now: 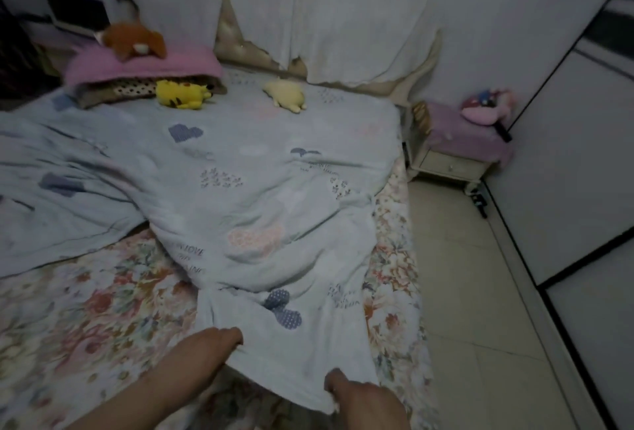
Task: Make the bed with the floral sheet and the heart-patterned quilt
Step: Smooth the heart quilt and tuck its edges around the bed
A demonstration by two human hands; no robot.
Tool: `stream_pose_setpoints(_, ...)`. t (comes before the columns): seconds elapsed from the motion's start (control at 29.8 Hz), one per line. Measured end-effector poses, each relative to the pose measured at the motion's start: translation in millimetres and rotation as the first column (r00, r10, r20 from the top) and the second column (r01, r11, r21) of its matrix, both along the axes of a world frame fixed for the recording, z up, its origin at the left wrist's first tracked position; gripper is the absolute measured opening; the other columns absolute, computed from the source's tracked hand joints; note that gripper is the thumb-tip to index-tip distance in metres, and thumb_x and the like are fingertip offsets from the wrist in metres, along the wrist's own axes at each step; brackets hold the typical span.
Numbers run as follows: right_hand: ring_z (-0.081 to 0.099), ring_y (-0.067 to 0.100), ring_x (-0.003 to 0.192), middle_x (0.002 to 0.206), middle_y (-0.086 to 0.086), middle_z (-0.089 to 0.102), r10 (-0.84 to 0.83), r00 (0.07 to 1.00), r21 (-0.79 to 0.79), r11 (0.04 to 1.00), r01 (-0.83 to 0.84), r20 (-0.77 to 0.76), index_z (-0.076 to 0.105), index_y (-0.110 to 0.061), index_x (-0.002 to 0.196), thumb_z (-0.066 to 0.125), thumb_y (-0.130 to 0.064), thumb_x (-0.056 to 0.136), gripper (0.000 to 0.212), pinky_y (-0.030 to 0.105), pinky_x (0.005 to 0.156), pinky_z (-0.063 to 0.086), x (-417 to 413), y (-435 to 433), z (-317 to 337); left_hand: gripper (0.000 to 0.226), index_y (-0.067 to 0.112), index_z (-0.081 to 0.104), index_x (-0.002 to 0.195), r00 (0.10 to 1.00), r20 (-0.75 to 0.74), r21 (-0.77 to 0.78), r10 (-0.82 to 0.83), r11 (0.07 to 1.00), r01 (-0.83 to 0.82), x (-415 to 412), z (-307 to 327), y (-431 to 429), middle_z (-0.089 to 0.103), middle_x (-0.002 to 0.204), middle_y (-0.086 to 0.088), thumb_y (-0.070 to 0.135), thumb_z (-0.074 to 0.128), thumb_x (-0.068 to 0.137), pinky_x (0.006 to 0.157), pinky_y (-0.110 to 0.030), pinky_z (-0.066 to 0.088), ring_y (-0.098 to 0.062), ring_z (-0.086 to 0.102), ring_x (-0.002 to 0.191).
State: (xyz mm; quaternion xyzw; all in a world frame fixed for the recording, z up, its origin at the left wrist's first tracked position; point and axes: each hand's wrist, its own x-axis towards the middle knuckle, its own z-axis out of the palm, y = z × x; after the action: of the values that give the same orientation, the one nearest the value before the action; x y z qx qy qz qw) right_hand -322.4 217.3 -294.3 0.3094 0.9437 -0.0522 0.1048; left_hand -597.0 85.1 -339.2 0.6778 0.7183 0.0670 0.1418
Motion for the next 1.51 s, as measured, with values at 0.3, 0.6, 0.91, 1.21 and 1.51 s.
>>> stream_pose_setpoints(0.3,0.061,0.025,0.083,0.090,0.005,0.065,-0.140,0.989,0.025,0.990,0.139,0.057,0.057,-0.021,0.107,0.055,-0.013,0.087,0.021,0.030,0.065,0.029,28,-54,172,0.012,0.029,0.057,0.071,0.988,-0.131,0.084,-0.084,0.992,0.095,42,139,-30,0.048,0.065,0.008,0.023,0.064,0.064,0.046,-0.021,0.027,-0.008,0.049,0.052)
stream_pose_setpoints(0.6,0.063,0.030,0.105,0.112,0.012,0.067,-0.156,0.987,0.172,0.972,0.161,-0.040,0.061,-0.012,0.114,0.046,-0.010,0.093,0.026,0.032,0.082,0.046,59,-76,249,0.022,0.011,0.067,0.110,0.989,-0.151,0.065,0.005,0.998,0.005,102,232,-48,0.055,0.110,-0.012,0.015,0.053,0.093,0.071,-0.027,0.026,-0.028,0.055,0.100)
stream_pose_setpoints(0.91,0.063,0.030,0.105,0.112,0.013,0.066,-0.154,0.987,0.239,0.957,0.161,-0.051,0.064,-0.011,0.114,0.048,-0.003,0.092,0.028,0.033,0.079,0.045,93,-99,259,0.054,0.035,0.052,0.139,0.974,-0.170,0.072,0.147,0.988,-0.137,135,254,-68,0.052,0.114,-0.006,0.006,0.055,0.094,0.084,-0.029,0.040,-0.027,0.057,0.103)
stream_pose_setpoints(1.21,0.064,0.026,0.106,0.113,0.011,0.066,-0.160,0.985,0.286,0.949,0.134,0.071,0.063,-0.008,0.098,0.049,0.005,0.088,0.022,0.032,0.080,0.043,148,-116,254,0.032,0.027,0.060,0.109,0.947,-0.320,-0.119,-0.036,0.993,-0.003,194,257,-101,0.067,0.109,-0.006,0.047,0.036,0.103,0.083,-0.034,0.047,-0.028,0.064,0.100)
stream_pose_setpoints(1.51,0.064,0.023,0.105,0.114,0.009,0.067,-0.236,0.955,0.215,0.957,0.197,0.178,0.030,-0.018,0.064,0.046,0.009,0.090,0.041,0.029,0.078,0.040,210,-143,223,0.037,0.018,0.058,0.103,0.953,-0.267,-0.205,-0.143,0.975,0.089,259,232,-123,0.066,0.109,-0.013,0.047,0.035,0.104,0.079,-0.035,0.043,-0.033,0.062,0.103)
